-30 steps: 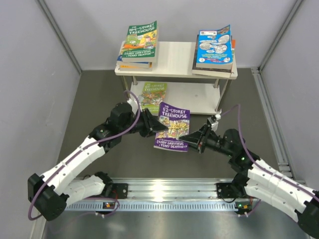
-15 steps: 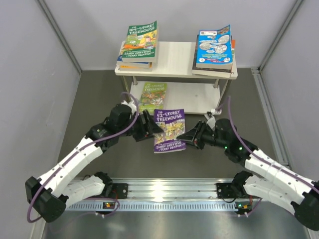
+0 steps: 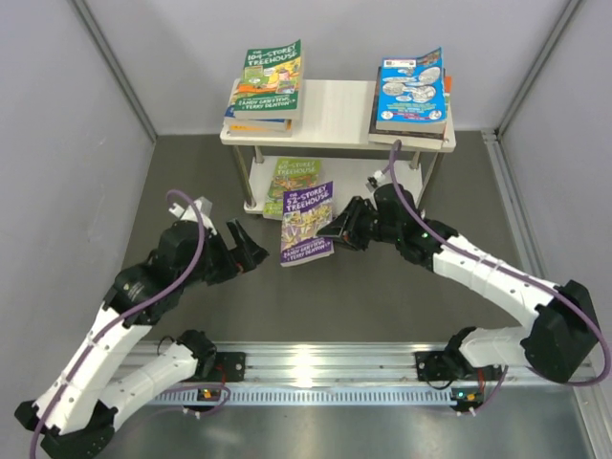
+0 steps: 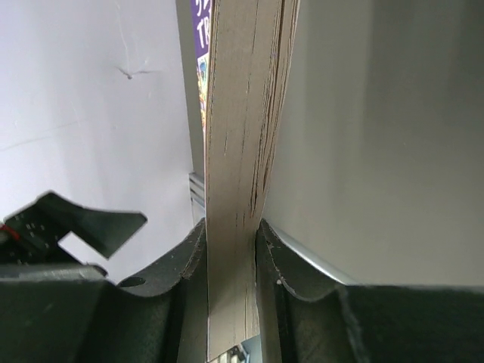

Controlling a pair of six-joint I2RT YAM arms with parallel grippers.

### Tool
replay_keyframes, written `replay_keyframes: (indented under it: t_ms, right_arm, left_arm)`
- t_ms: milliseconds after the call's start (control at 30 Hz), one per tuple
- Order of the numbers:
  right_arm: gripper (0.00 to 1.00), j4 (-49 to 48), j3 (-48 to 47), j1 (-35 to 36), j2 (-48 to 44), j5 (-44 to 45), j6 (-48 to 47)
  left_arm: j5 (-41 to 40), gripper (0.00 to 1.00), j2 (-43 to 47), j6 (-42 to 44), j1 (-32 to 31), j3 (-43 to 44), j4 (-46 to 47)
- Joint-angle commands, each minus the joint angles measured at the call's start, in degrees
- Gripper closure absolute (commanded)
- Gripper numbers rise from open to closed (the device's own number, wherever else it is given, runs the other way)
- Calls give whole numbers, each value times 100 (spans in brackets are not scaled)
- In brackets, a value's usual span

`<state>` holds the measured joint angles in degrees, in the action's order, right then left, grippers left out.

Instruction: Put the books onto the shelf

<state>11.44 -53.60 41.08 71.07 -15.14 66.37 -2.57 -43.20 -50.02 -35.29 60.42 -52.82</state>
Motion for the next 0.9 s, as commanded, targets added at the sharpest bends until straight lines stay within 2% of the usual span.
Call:
replay_keyframes:
  t_ms: [0, 267, 400, 600, 867]
  right_arm:
    - [100, -906, -528, -21, 231, 116, -125]
    - [100, -2268, -589, -21, 1381, 661, -27]
    - [100, -2734, -1019, -21, 2085, 880, -36]
    - [100, -2753, -1573, -12, 2824, 1196, -27]
    - [100, -1998, -2310, -82, 3395, 1391, -89]
  left_arm:
    - [-437, 2, 285, -34, 13, 198, -747]
    - [-385, 2, 725, -166, 13, 373, -1336]
    - [-288, 2, 646, -17, 4, 523, -1591]
    - [-235, 2, 488, 185, 4, 786, -1820]
    - [-481, 2, 602, 379, 4, 1015, -2180]
